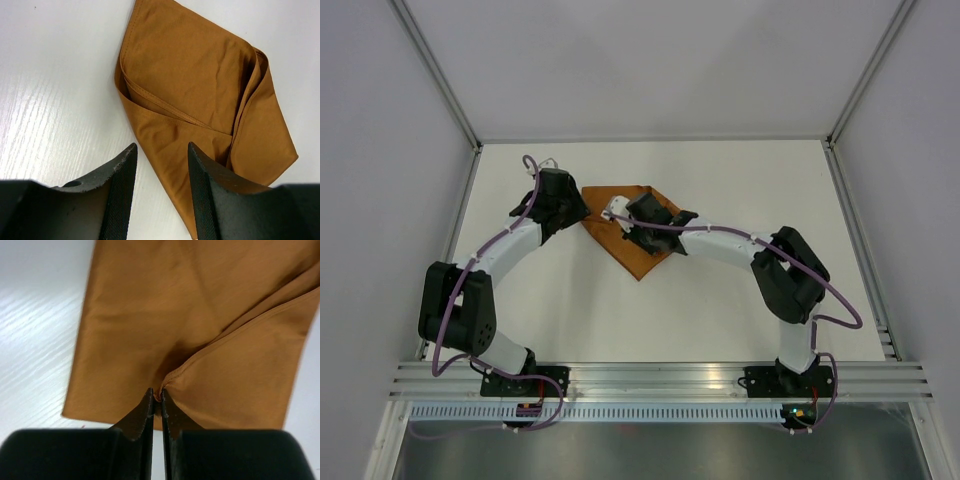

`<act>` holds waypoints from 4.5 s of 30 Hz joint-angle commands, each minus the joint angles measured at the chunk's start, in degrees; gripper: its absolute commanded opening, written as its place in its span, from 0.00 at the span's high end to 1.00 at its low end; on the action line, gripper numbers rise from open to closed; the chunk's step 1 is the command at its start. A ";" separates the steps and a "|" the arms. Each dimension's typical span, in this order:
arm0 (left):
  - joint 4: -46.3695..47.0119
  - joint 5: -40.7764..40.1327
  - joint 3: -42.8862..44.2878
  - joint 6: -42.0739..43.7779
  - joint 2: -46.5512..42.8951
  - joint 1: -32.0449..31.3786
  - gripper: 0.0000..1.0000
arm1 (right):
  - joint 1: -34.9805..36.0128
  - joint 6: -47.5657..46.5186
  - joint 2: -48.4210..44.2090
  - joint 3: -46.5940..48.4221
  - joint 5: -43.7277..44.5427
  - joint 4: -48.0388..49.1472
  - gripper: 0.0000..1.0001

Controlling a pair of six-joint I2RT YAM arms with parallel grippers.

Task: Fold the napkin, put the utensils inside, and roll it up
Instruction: Fold the napkin

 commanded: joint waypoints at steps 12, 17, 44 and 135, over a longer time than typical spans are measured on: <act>5.04 6.43 -2.95 -0.26 -0.84 0.28 0.50 | -30.21 3.79 8.23 22.80 -5.40 -8.21 0.91; 6.09 6.61 -3.39 -0.35 -0.58 0.19 0.50 | -35.32 4.31 10.61 20.70 -4.88 -7.16 0.91; 8.20 10.21 -5.32 -0.61 -0.49 0.19 0.50 | -42.10 8.43 10.62 24.22 -11.18 -11.90 0.29; -18.43 -7.54 3.11 0.09 -49.01 -0.25 0.50 | 19.07 19.61 4.54 19.81 -22.02 -13.93 0.91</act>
